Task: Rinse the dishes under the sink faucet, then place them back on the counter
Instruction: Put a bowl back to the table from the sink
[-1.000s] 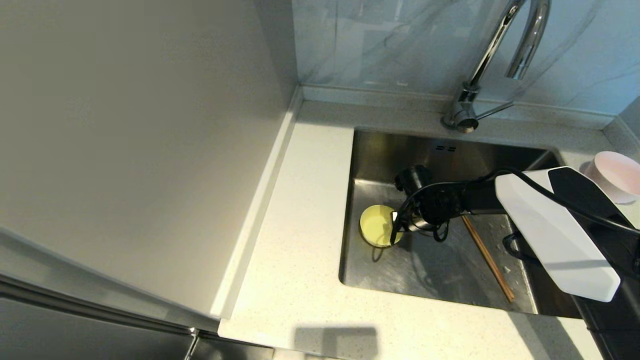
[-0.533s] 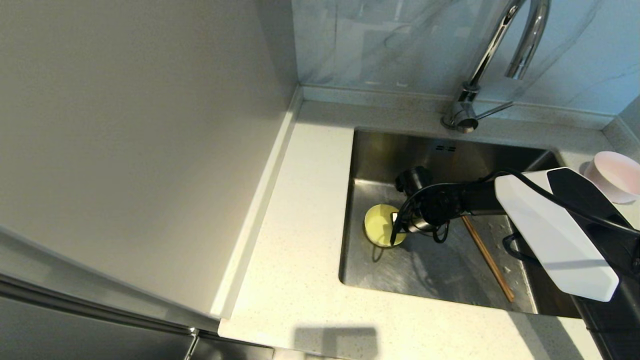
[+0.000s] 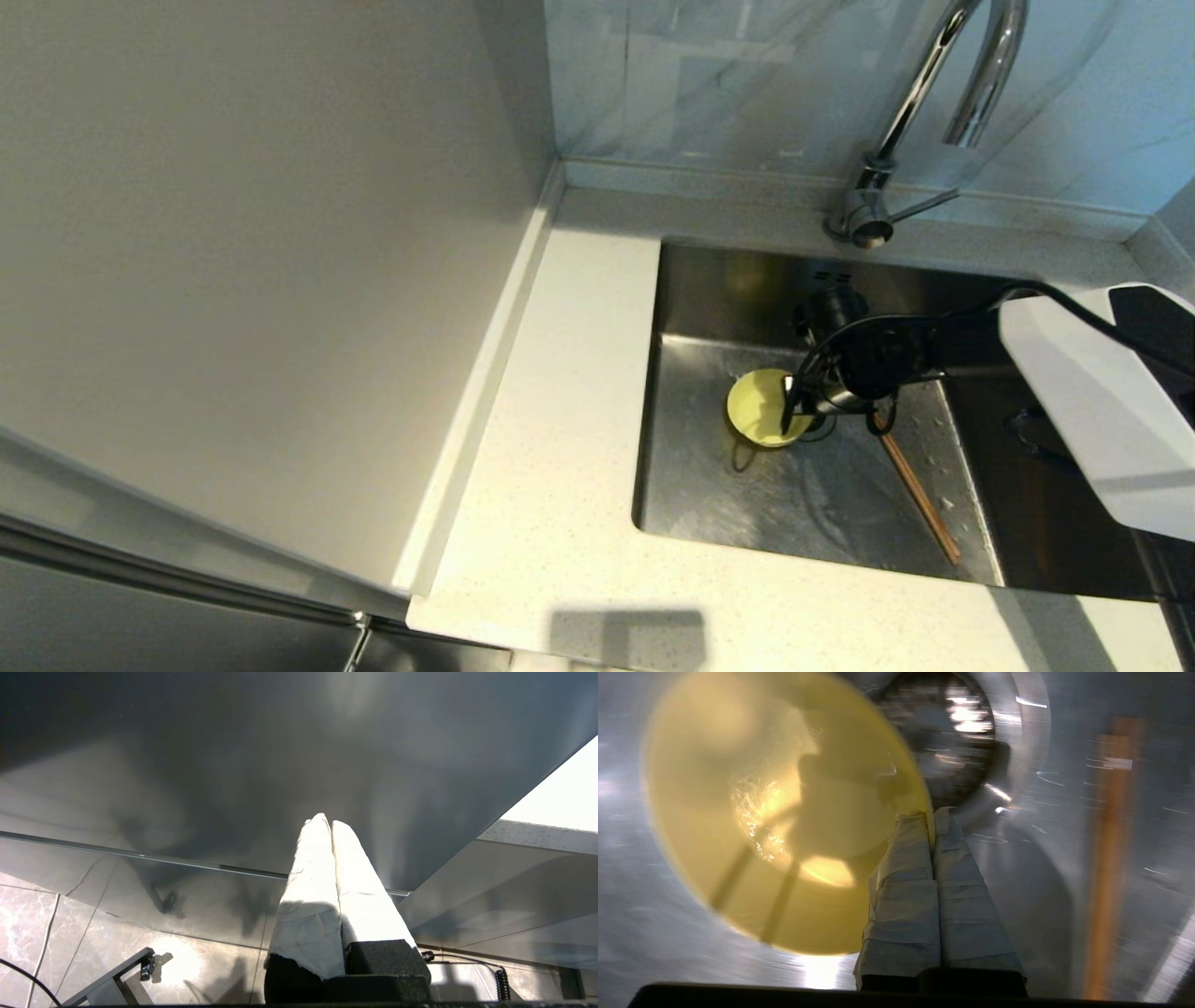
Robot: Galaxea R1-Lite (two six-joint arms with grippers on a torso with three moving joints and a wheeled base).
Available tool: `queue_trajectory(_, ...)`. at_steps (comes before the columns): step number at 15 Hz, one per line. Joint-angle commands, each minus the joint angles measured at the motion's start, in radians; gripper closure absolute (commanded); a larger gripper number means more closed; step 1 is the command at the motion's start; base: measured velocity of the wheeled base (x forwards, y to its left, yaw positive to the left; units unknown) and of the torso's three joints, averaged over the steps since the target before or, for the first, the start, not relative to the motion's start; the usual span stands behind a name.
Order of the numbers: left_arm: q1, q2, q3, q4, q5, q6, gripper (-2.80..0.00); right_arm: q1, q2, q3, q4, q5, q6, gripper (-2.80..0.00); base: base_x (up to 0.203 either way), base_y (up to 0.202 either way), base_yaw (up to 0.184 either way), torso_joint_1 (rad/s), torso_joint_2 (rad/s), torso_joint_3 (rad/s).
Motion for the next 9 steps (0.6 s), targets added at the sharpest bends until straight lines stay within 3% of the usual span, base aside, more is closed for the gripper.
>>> queue_trajectory(1, 0.0, -0.003, 0.0, -0.001, 0.001, 0.0, 0.0, -0.048, -0.1, 0.077, -0.001, -0.001, -0.005, 0.0, 0.0, 0.0, 0.0, 0.0, 0.0, 0.0)
queue_trajectory(4, 0.0, -0.003, 0.0, -0.001, 0.001, 0.0, 0.0, -0.123, -0.202, 0.174, -0.001, -0.004, -0.015, 0.0, 0.0, 0.0, 0.0, 0.0, 0.0, 0.0)
queue_trajectory(9, 0.0, -0.003, 0.0, -0.001, 0.001, 0.0, 0.0, -0.223, -0.464, 0.395, -0.048, 0.0, -0.13, 0.0, 0.0, 0.0, 0.0, 0.0, 0.0, 0.0)
